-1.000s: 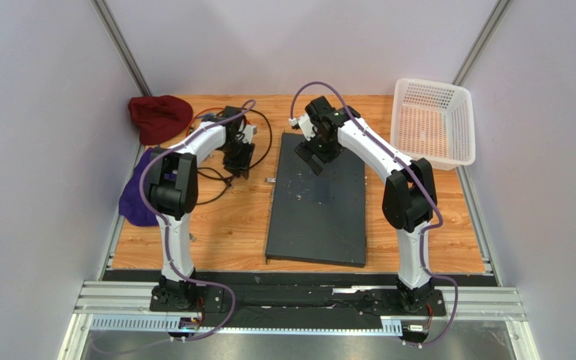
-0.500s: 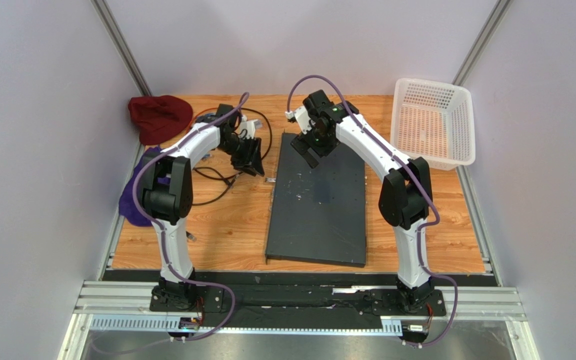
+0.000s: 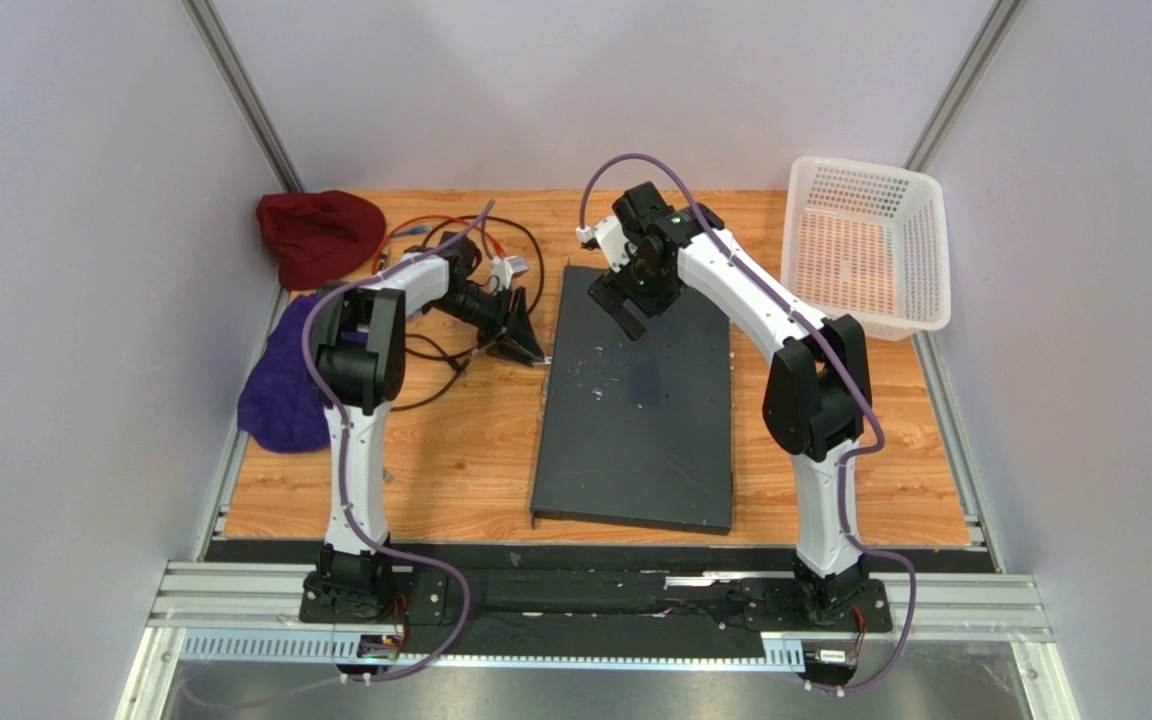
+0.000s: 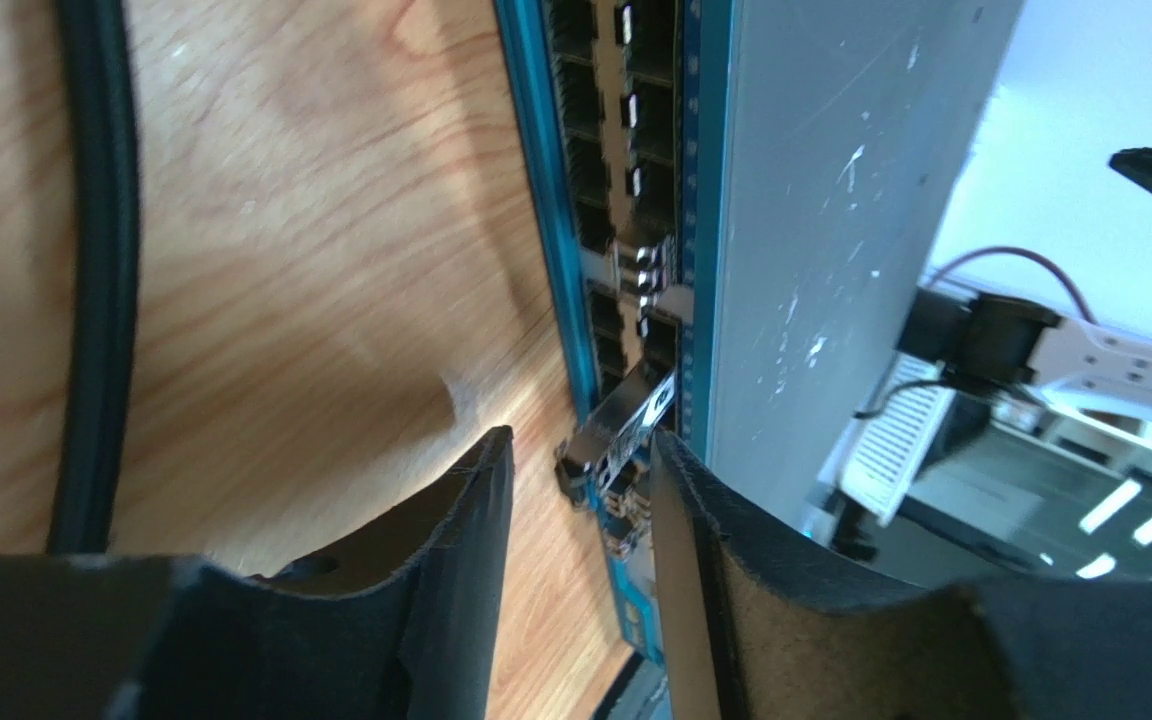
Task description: Pull the plug from the switch port
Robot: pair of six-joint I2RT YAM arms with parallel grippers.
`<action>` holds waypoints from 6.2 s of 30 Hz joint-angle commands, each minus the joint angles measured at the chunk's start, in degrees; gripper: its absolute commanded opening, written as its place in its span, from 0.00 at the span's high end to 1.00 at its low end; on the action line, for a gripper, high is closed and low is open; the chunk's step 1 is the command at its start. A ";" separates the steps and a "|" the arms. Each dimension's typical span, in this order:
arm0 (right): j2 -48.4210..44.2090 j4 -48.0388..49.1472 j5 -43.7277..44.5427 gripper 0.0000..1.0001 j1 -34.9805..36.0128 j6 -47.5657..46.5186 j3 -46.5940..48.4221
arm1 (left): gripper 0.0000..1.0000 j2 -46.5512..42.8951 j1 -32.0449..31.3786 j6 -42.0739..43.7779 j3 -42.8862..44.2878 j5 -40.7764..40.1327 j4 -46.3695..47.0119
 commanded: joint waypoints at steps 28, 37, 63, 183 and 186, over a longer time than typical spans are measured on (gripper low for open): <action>-0.28 0.25 0.87 0.12 -0.69 -0.98 3.35 | 1.00 -5.25 13.92 4.53 -4.45 14.59 4.23; 0.25 0.08 0.87 0.12 -0.60 -0.98 4.14 | 0.99 -6.66 18.41 -9.64 3.01 2.63 12.62; 0.25 0.25 1.22 0.12 -0.25 -1.33 3.79 | 1.00 12.58 19.20 18.56 33.07 -10.82 -21.47; 2.53 -0.36 -5.02 0.12 0.89 3.24 4.84 | 0.59 -15.01 0.83 9.00 -2.70 -24.64 -11.99; 4.20 -0.62 -5.99 0.12 0.98 3.86 7.91 | 0.57 -14.22 1.97 8.38 -2.61 -14.90 -10.32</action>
